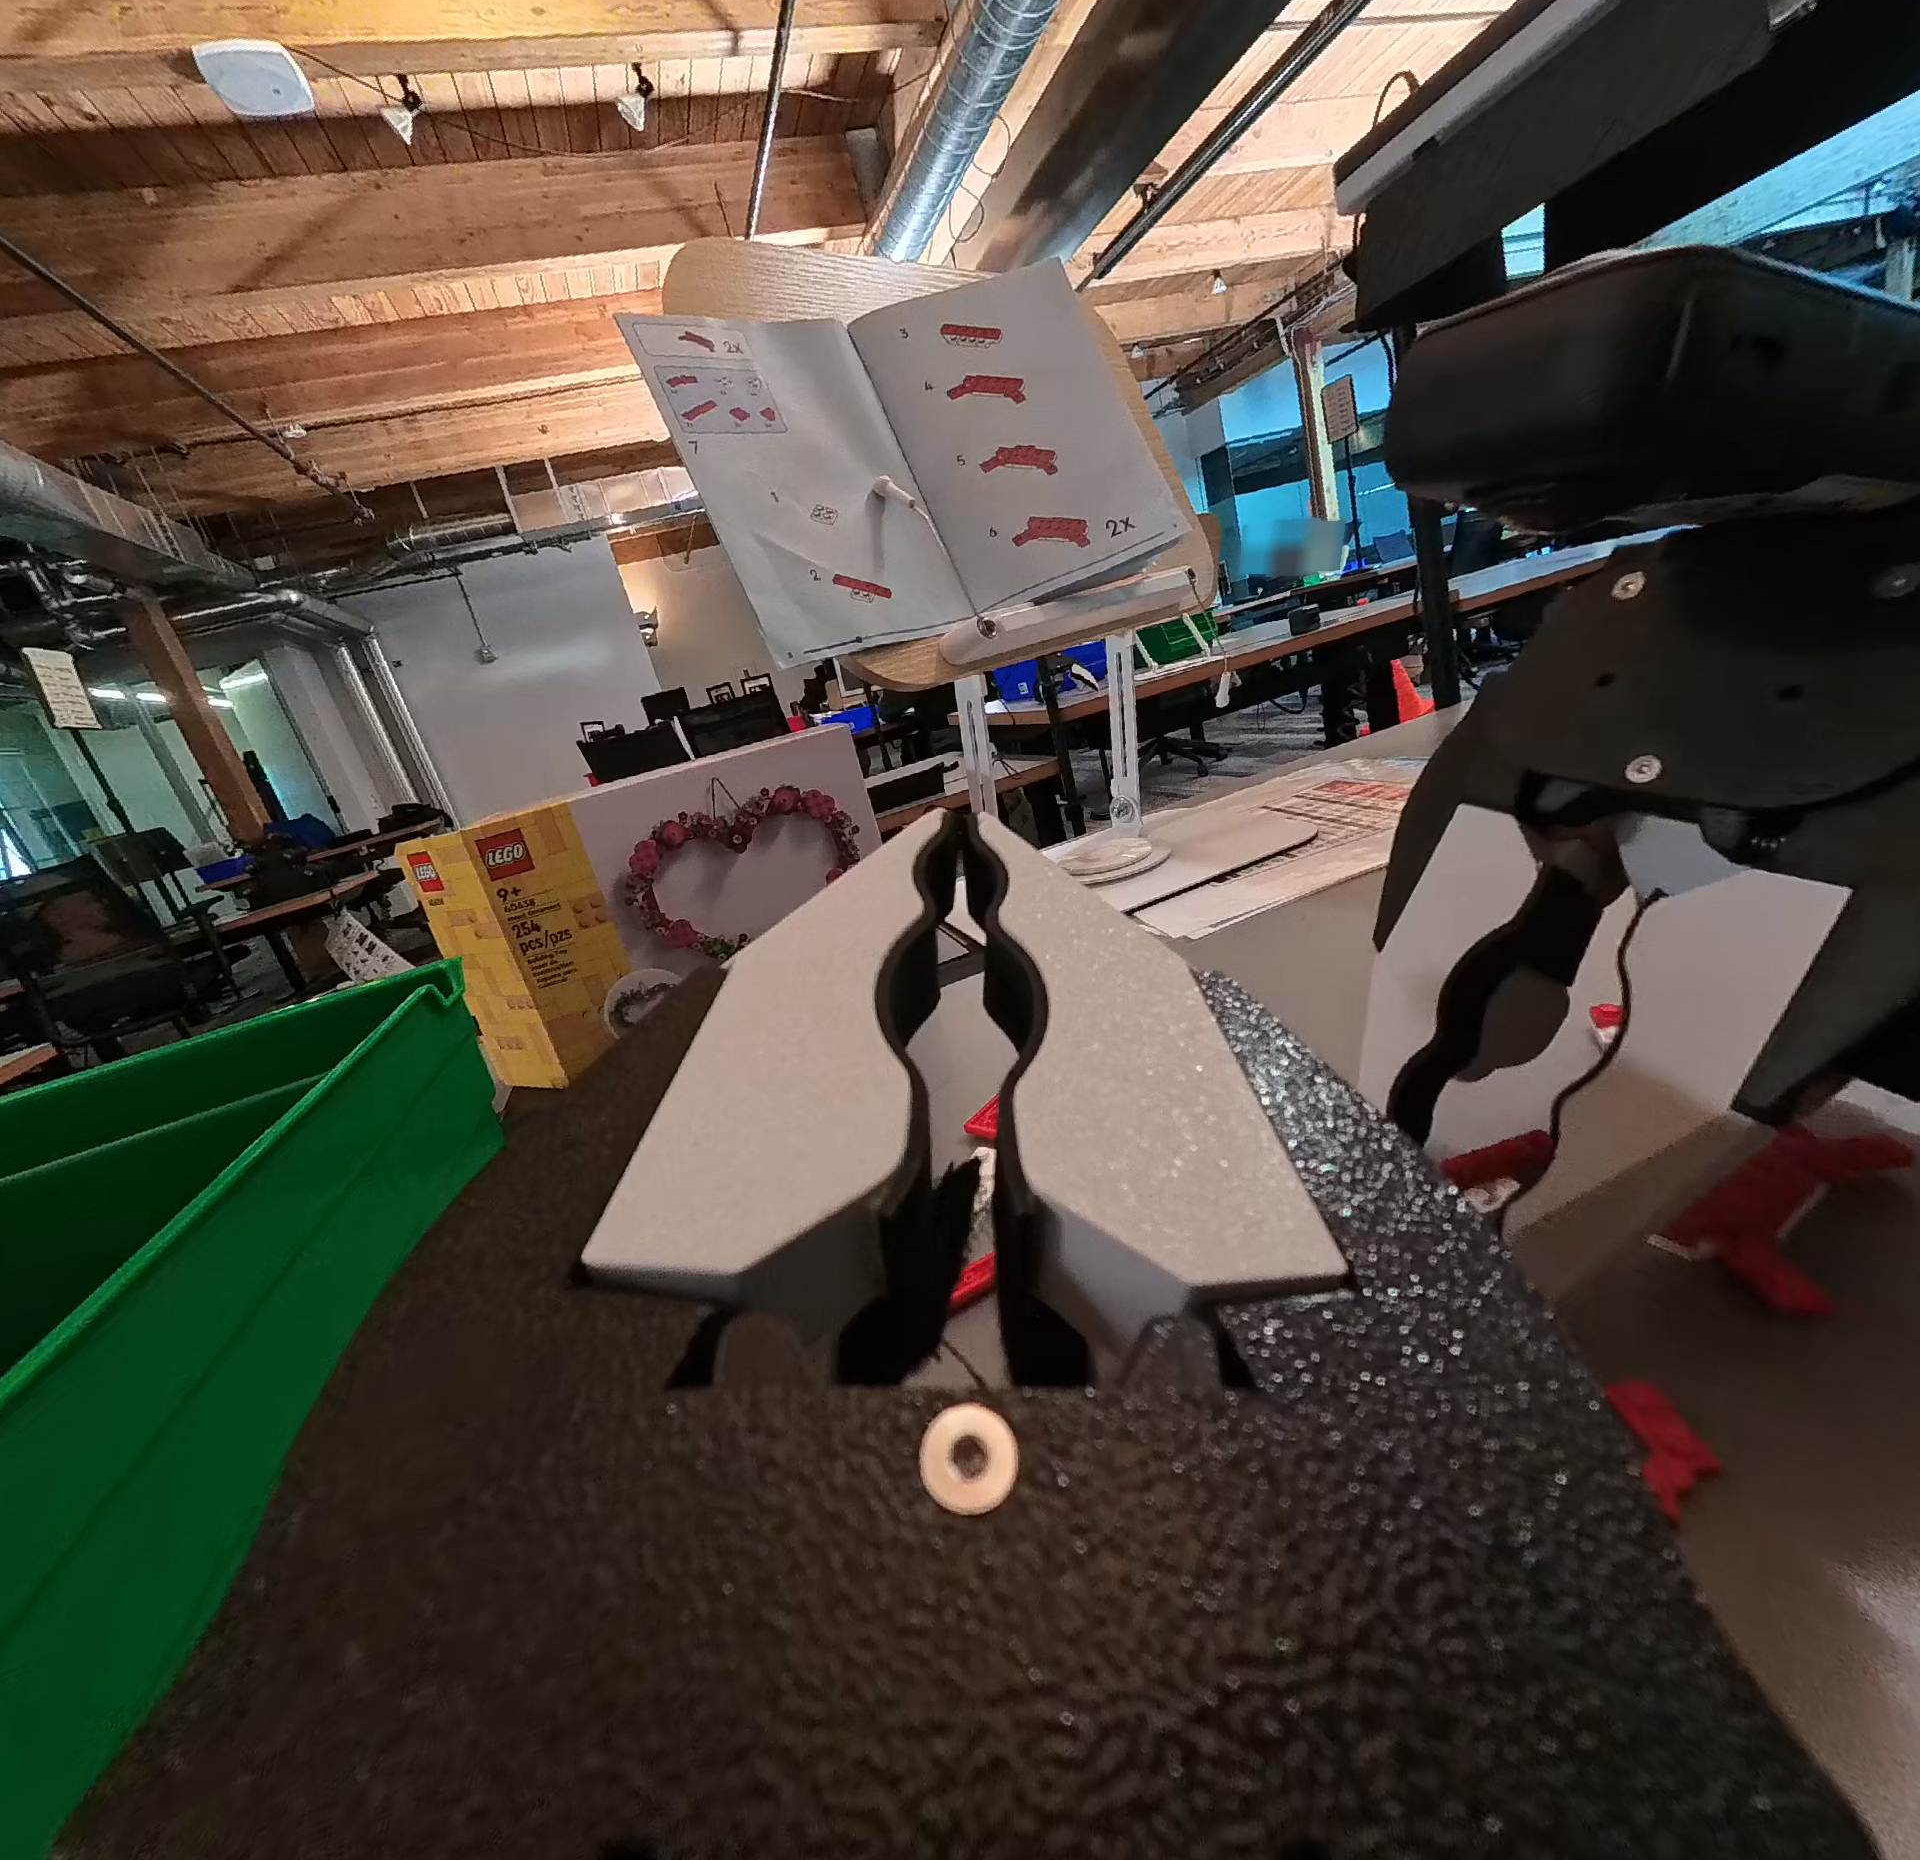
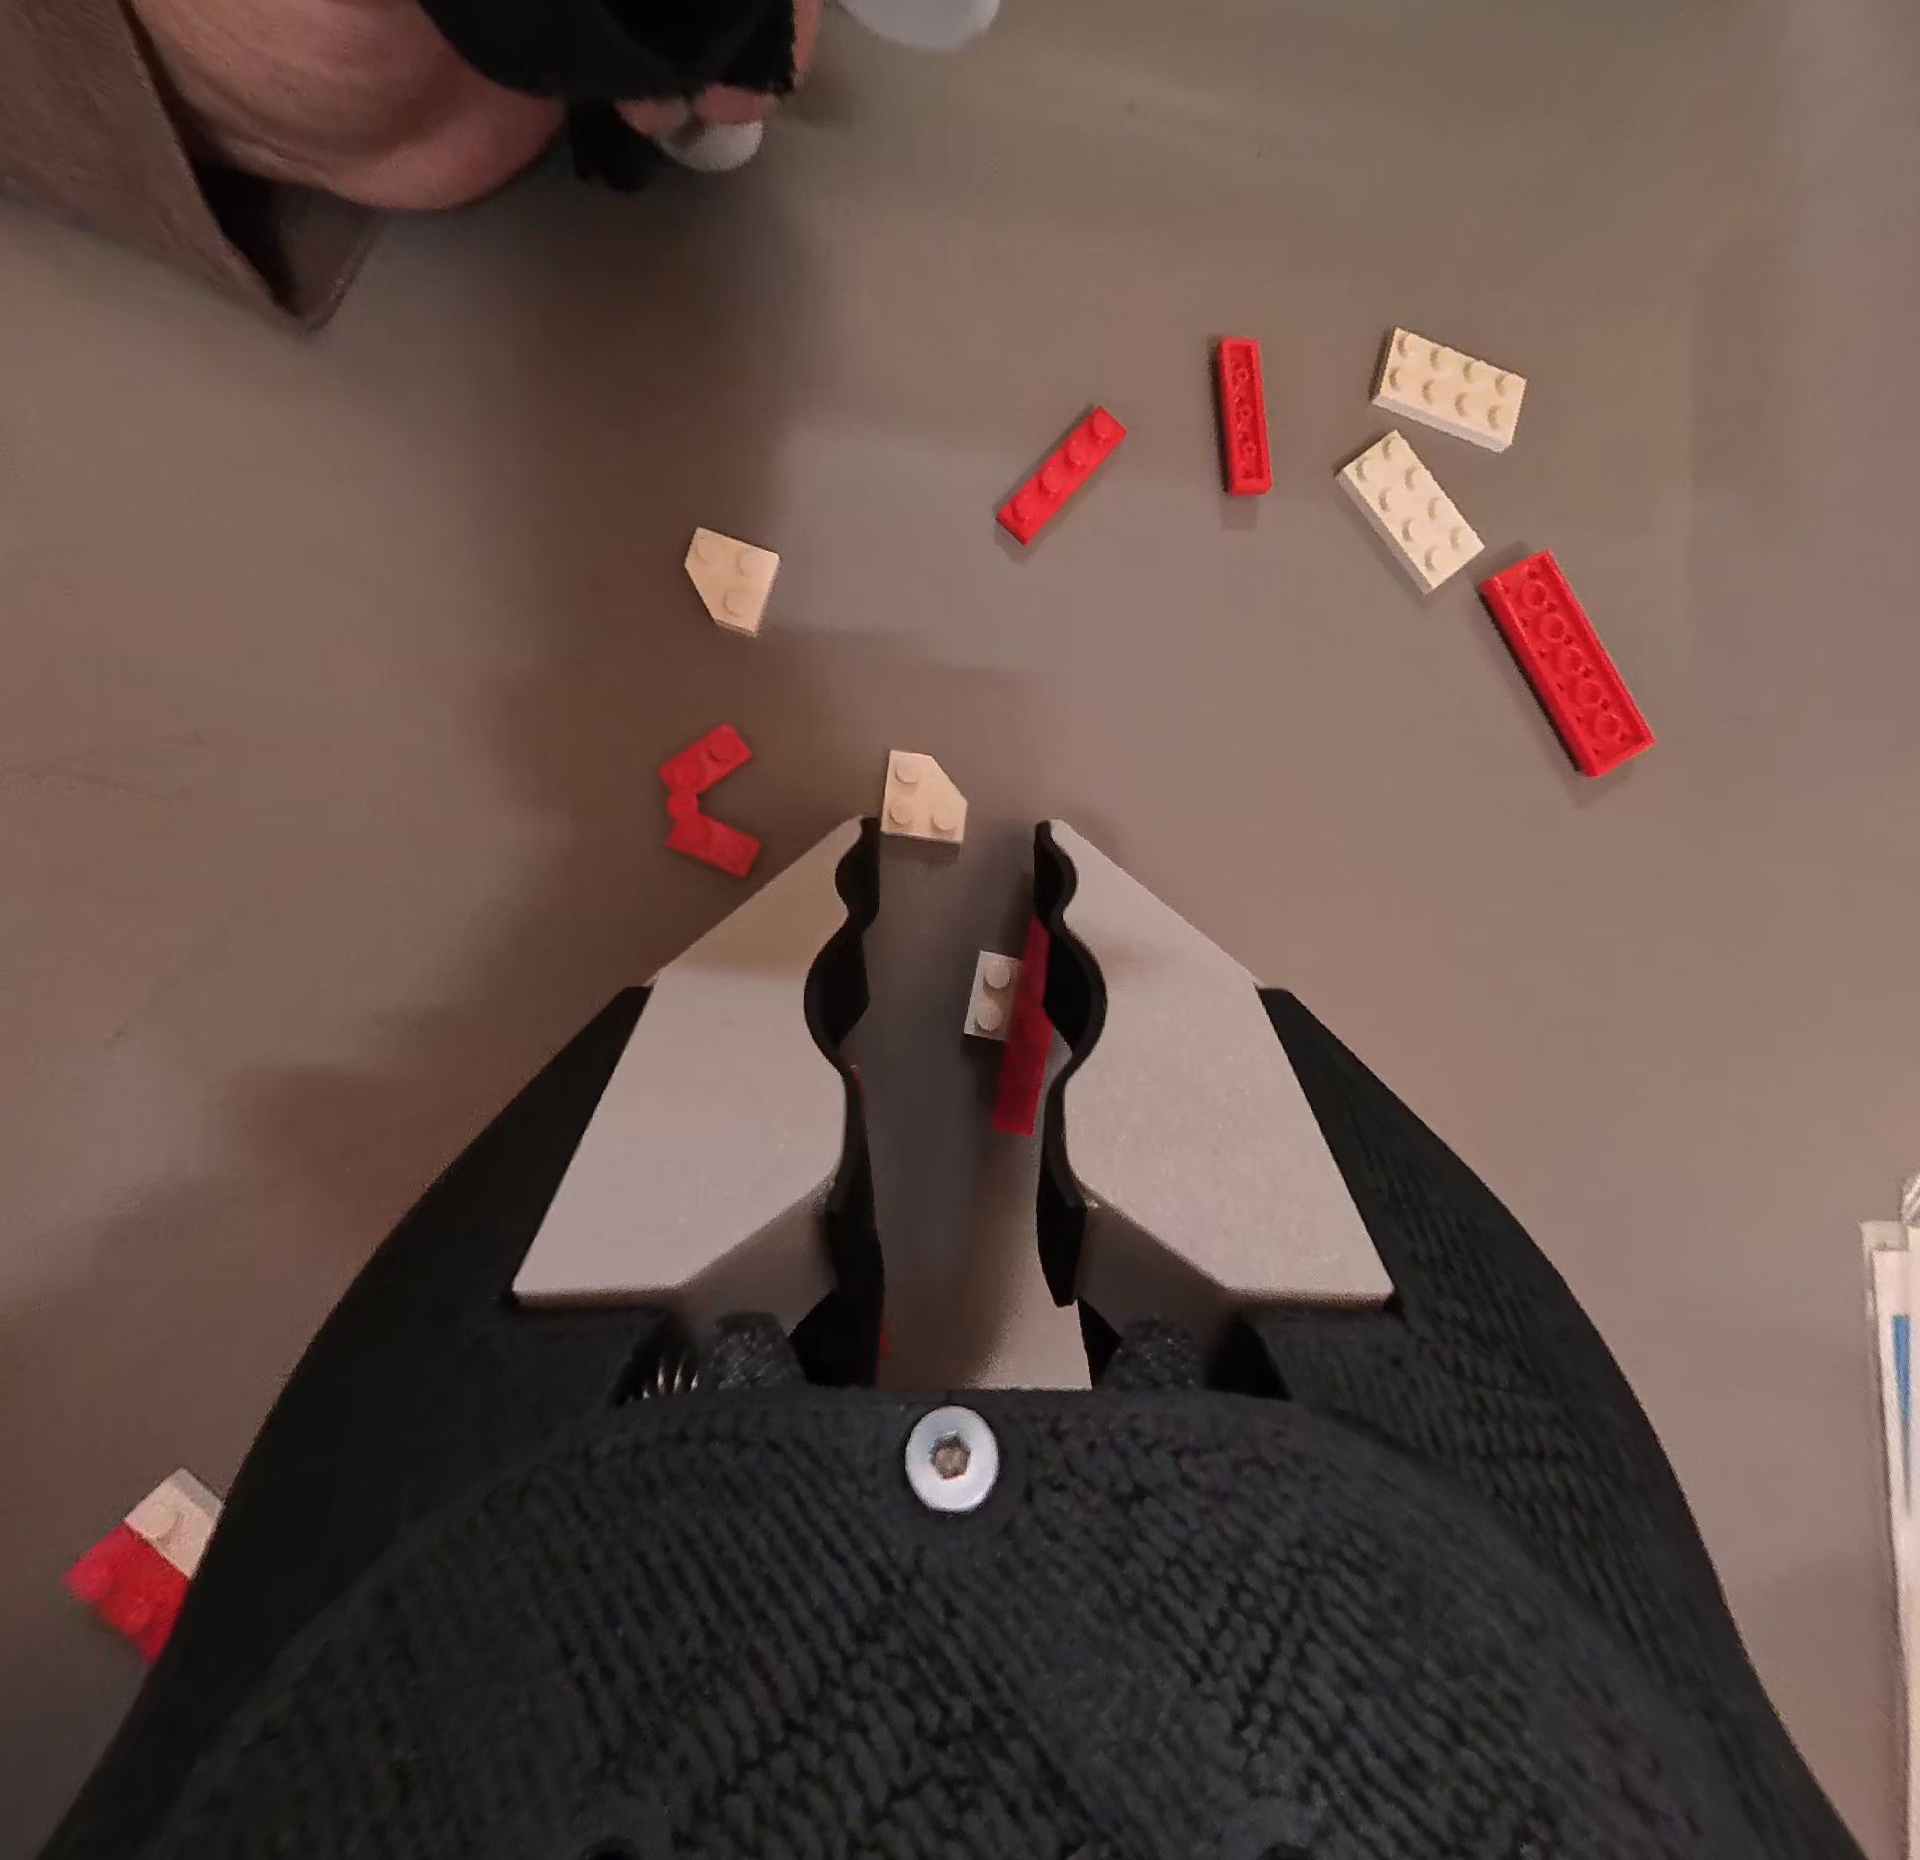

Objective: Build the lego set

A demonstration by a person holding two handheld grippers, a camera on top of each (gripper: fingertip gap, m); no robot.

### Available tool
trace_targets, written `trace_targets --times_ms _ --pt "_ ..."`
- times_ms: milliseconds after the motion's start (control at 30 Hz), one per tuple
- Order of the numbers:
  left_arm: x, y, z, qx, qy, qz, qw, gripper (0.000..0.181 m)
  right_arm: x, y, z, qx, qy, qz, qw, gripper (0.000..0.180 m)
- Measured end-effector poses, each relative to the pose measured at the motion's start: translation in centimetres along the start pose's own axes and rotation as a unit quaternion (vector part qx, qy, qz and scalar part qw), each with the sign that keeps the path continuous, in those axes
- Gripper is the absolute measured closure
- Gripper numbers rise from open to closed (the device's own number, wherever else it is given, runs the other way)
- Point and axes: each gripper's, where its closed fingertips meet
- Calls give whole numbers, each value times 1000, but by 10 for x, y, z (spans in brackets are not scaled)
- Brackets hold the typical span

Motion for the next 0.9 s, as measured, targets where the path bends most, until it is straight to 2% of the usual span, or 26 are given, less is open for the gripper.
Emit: trace_targets --times_ms 200,600,900 --pt "0 0 0 0 1 0 1000 181 -8 0 -2 2 -7 -23 1000 153" --pt "0 0 0 0 2 -1 1000 181 -2 10 -2 8 -7 -7 1000 155" --pt "-2 0 0 1 4 -2 1000 181 12 23 18 -2 -49 0 999 152"
Point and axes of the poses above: each gripper's, where its closed fingertips meet, y back along the fingers, z out of its underside, x = y × z across the jaws, and after that the axes turned 7 degrees about -y, right-handed
